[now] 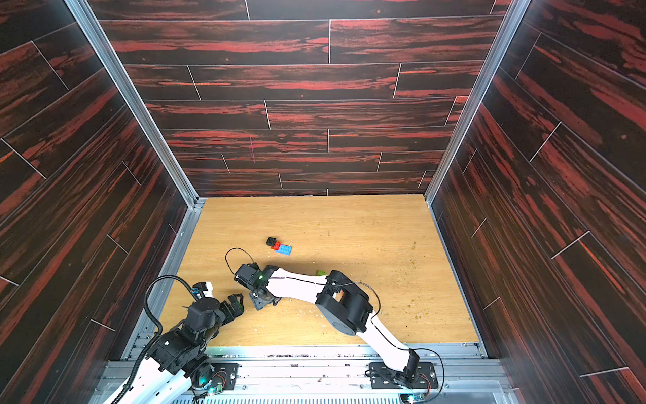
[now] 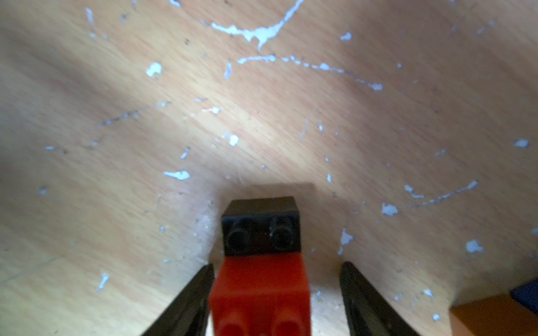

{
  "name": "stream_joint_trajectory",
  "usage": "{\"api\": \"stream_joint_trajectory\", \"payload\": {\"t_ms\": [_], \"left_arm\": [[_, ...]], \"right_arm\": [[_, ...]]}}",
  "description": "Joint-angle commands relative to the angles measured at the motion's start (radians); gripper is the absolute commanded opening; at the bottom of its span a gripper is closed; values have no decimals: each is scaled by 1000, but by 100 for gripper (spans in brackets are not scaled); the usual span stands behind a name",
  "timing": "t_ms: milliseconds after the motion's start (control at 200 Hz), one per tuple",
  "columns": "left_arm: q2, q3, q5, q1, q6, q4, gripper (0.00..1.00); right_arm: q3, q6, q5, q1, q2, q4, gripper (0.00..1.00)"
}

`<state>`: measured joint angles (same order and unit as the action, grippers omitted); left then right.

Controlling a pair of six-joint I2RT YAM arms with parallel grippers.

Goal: Assemble the letter v with lego
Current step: Assemble the lego brick with the lego brick.

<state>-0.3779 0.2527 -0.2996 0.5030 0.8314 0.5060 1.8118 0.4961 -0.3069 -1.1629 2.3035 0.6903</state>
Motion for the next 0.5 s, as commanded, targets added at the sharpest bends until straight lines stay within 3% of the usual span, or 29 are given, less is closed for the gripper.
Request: {"api": "stream_joint_trajectory", "payload": {"t_ms": [0,491], "left_arm": [[0,30,-23,-6,2,19,100],[2,18,-33,-7,6,18,100]], "right_arm": [[-69,-5,-26,-1,40,-15,67],[-372,52,-28,-7,-20,-344,60]]}}
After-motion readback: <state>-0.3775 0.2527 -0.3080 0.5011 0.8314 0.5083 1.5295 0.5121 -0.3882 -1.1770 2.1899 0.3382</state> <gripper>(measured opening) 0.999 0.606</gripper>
